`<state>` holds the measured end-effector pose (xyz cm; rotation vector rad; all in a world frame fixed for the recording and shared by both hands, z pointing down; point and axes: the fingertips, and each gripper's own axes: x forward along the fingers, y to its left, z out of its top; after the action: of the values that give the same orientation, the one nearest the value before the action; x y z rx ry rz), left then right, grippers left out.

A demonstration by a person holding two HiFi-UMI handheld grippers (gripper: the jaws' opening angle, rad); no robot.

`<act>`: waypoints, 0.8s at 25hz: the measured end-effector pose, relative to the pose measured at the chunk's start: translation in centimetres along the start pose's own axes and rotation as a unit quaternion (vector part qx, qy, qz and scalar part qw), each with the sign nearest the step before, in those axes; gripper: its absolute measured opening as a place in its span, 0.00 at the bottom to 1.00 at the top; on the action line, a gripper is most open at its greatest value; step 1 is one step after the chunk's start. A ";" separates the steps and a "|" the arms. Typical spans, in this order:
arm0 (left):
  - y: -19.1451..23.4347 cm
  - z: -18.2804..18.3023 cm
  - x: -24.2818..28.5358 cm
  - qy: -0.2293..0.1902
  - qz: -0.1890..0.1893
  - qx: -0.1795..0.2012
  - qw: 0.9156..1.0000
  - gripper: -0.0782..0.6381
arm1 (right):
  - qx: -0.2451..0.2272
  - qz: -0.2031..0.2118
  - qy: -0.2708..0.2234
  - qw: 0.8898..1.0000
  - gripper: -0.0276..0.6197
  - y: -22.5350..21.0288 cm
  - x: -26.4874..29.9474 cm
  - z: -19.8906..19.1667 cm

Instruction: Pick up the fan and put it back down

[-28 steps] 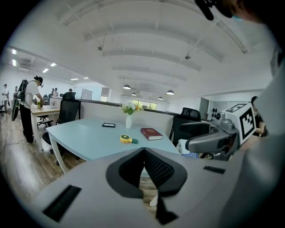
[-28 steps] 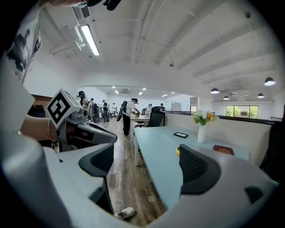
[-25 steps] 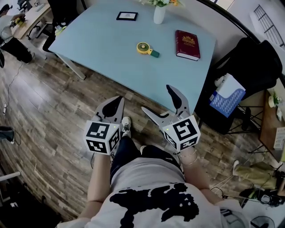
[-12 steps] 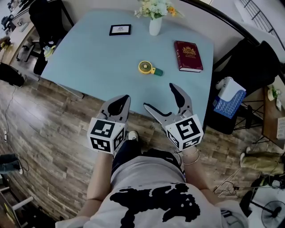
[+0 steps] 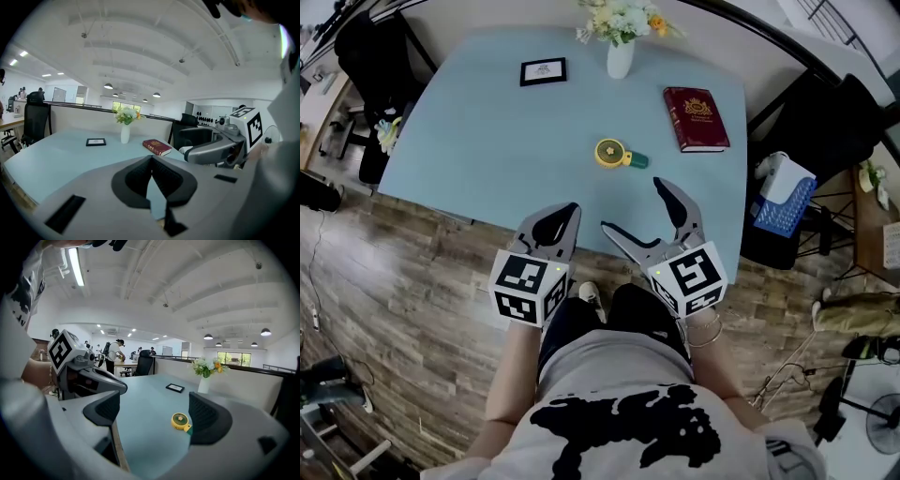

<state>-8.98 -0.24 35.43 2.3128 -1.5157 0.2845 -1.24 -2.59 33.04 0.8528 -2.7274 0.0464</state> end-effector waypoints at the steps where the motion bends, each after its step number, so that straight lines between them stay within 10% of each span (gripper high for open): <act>1: 0.2 -0.1 0.0 0.000 -0.002 -0.004 1.000 0.12 | 0.000 0.000 0.003 1.000 0.73 0.0 0.2 -0.1; 20: 2.7 2.4 5.1 0.008 0.010 -0.010 1.000 0.12 | 0.007 0.040 -0.003 0.999 0.73 -4.1 4.9 1.1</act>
<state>-9.49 -6.46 35.58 2.2758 -1.5266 0.2912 -3.03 -8.83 33.11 0.7494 -2.7695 0.0798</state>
